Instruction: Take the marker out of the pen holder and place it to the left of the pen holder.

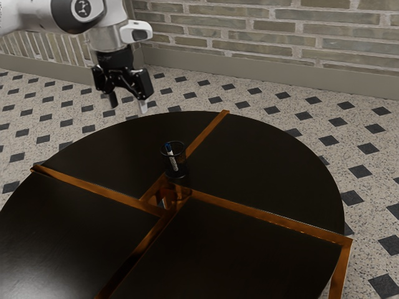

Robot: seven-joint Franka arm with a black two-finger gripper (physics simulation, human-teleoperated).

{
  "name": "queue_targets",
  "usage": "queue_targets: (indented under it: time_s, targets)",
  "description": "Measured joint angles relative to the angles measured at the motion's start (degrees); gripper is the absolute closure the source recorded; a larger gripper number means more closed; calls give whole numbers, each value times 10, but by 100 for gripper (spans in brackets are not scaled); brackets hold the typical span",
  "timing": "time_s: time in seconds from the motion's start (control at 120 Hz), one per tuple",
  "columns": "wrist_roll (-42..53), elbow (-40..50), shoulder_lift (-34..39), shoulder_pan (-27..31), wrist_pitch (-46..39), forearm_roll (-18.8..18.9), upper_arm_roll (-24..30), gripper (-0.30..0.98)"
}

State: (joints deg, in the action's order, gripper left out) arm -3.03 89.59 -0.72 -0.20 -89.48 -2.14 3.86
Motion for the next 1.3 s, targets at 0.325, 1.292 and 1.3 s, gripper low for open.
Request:
queue_targets:
  time_s: [0.325,1.292,1.3]
  targets:
    - [-6,-192,-228,-5,52,11,-3,0]
    - [-205,-559,-559,53,166,-117,-21,4]
    - [-207,-560,-560,53,162,-118,-21,4]
